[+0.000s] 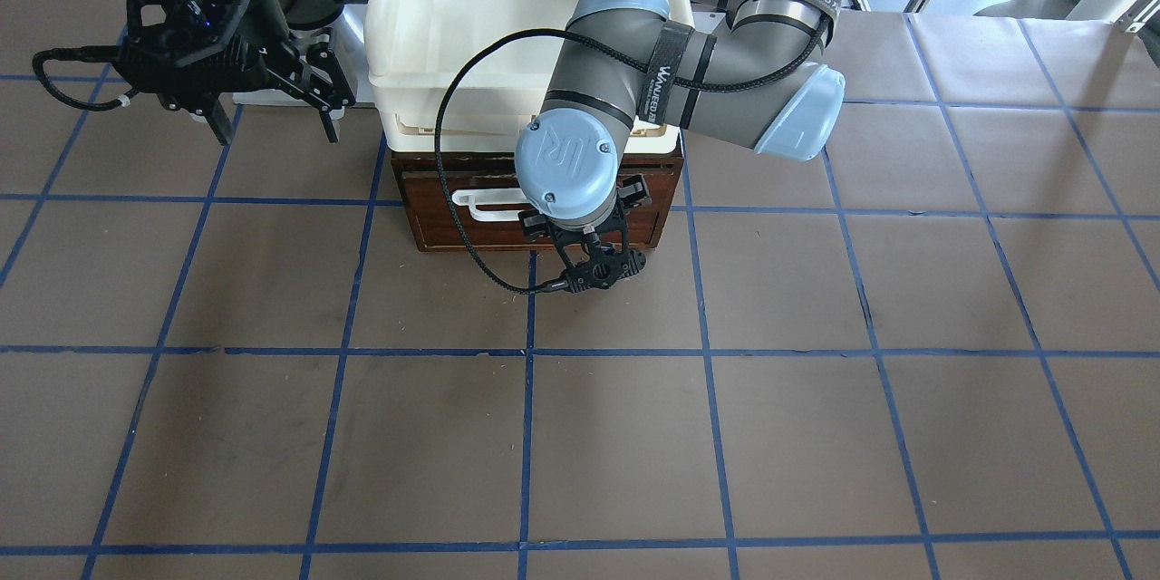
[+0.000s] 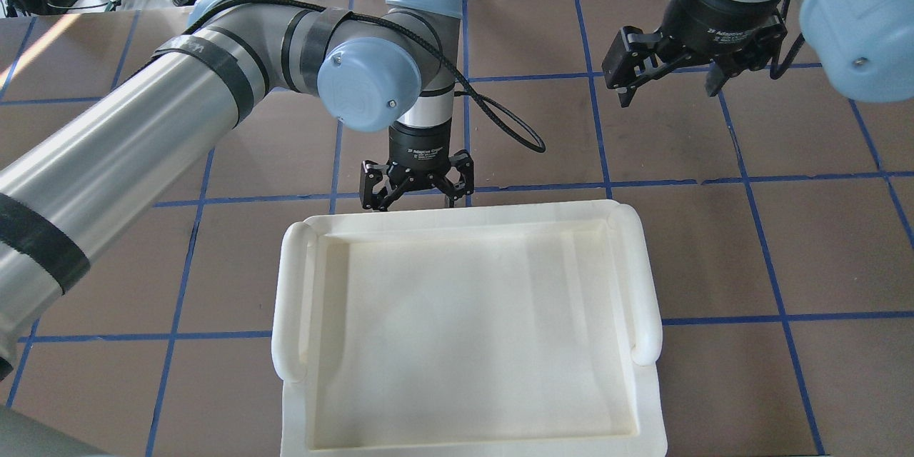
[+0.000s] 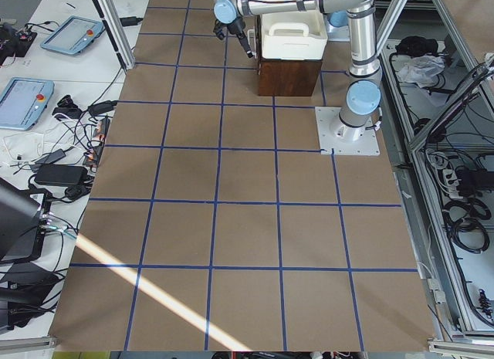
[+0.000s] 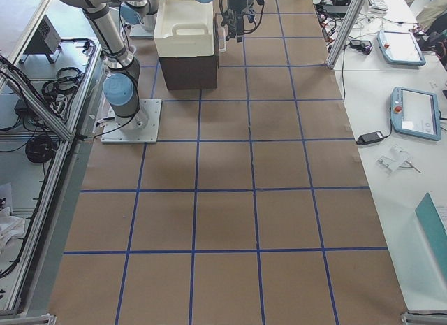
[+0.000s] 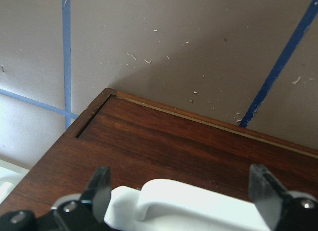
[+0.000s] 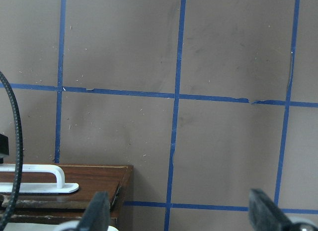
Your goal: Put scissors in drawer and close it
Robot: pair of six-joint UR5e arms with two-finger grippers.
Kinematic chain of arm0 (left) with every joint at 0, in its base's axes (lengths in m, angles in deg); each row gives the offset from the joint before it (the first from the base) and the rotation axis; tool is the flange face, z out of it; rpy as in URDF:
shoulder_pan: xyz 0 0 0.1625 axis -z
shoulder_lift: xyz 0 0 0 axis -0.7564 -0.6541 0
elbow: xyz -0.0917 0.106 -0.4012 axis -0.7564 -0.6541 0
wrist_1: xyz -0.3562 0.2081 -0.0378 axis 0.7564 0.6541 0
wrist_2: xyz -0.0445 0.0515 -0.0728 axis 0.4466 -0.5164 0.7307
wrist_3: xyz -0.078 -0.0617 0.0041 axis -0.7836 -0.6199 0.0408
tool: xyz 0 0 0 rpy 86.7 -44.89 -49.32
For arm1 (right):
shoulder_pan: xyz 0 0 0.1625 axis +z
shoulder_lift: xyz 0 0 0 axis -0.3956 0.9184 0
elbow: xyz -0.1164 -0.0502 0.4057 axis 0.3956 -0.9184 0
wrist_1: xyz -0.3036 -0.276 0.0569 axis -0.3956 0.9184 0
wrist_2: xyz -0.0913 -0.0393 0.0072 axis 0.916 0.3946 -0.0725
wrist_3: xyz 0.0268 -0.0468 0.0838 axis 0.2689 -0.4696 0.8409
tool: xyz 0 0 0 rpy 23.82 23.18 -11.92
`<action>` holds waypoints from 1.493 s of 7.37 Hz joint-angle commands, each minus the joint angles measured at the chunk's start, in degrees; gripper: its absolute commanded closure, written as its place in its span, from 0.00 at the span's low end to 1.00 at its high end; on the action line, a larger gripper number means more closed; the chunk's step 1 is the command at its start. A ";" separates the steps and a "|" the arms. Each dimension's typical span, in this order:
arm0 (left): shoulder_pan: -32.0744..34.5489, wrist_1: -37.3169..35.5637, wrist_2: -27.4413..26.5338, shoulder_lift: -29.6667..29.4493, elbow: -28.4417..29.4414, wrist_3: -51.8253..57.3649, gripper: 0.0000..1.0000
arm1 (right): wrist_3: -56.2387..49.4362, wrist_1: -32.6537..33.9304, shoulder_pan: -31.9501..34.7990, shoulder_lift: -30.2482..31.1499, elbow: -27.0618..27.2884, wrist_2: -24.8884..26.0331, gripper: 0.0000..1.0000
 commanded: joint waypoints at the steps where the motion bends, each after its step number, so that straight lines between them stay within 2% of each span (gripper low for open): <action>1: 0.07 1.49 -0.12 0.51 -0.08 0.00 0.00 | 0.00 0.00 0.00 0.00 0.00 0.00 0.00; 4: -1.15 0.10 -0.38 0.34 1.50 1.31 0.00 | 0.09 0.00 0.00 0.00 0.00 0.00 0.00; 6: -2.47 -2.79 -2.91 0.95 6.14 2.46 0.00 | 0.09 0.00 0.00 -0.09 0.09 0.09 0.00; 8: -6.76 -3.07 -5.21 2.70 10.02 9.19 0.00 | 0.17 0.09 0.00 -0.09 0.00 0.00 0.00; 11: -14.41 -3.25 -5.22 10.07 10.21 26.67 0.00 | 0.09 0.09 0.00 0.00 0.09 0.00 0.00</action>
